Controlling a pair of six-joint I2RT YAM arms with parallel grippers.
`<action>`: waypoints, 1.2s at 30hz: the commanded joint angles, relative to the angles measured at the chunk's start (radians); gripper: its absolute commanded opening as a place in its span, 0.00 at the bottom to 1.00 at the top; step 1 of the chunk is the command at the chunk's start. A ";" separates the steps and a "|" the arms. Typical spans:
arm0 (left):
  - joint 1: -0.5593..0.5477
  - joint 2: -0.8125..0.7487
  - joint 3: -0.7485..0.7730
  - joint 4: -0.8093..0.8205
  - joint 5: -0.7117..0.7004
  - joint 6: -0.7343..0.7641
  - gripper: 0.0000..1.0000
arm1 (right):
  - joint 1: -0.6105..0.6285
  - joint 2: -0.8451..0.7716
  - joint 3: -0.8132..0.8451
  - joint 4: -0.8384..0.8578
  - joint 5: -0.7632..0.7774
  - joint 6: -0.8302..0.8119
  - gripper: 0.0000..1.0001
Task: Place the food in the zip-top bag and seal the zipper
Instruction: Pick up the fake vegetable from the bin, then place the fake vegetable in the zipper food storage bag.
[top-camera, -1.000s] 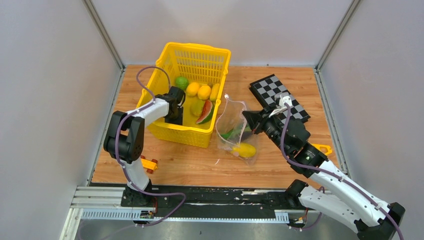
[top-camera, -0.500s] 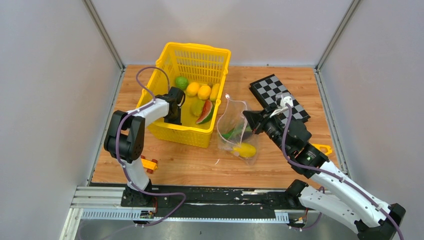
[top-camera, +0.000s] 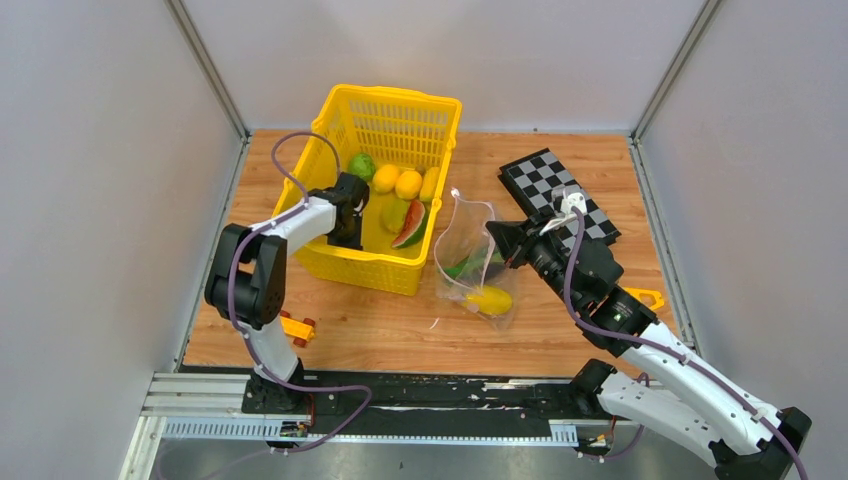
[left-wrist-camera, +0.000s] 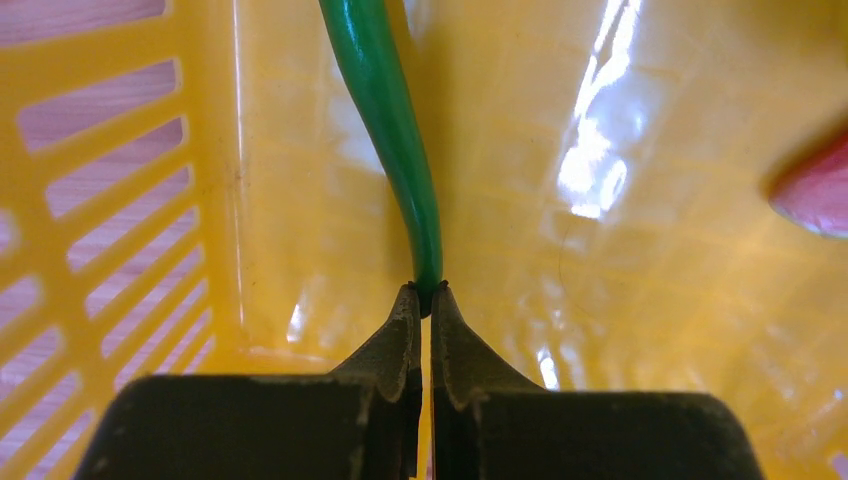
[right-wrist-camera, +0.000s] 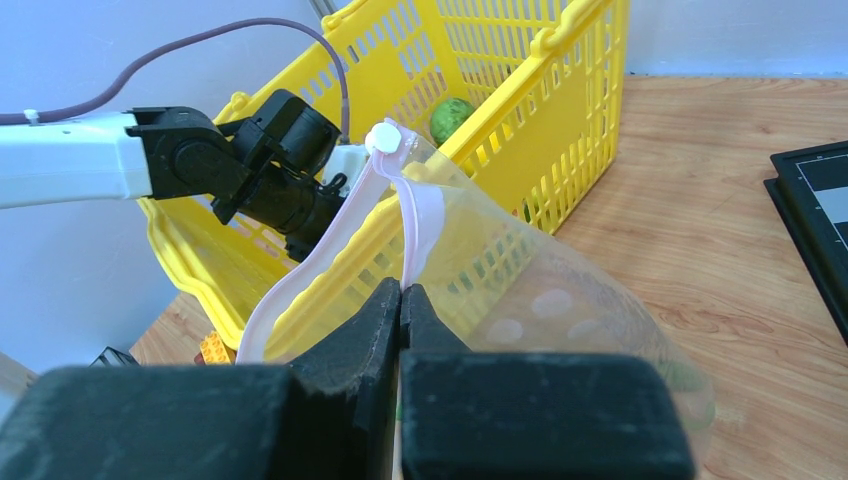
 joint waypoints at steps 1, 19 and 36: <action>0.000 -0.134 0.020 -0.052 0.066 0.070 0.00 | -0.005 -0.014 0.022 0.015 0.016 -0.011 0.00; 0.001 -0.409 0.117 -0.266 0.229 0.145 0.00 | -0.004 -0.014 0.019 0.019 0.010 -0.002 0.00; 0.000 -0.624 0.319 -0.379 0.557 0.088 0.00 | -0.004 -0.005 0.027 0.026 0.010 -0.008 0.00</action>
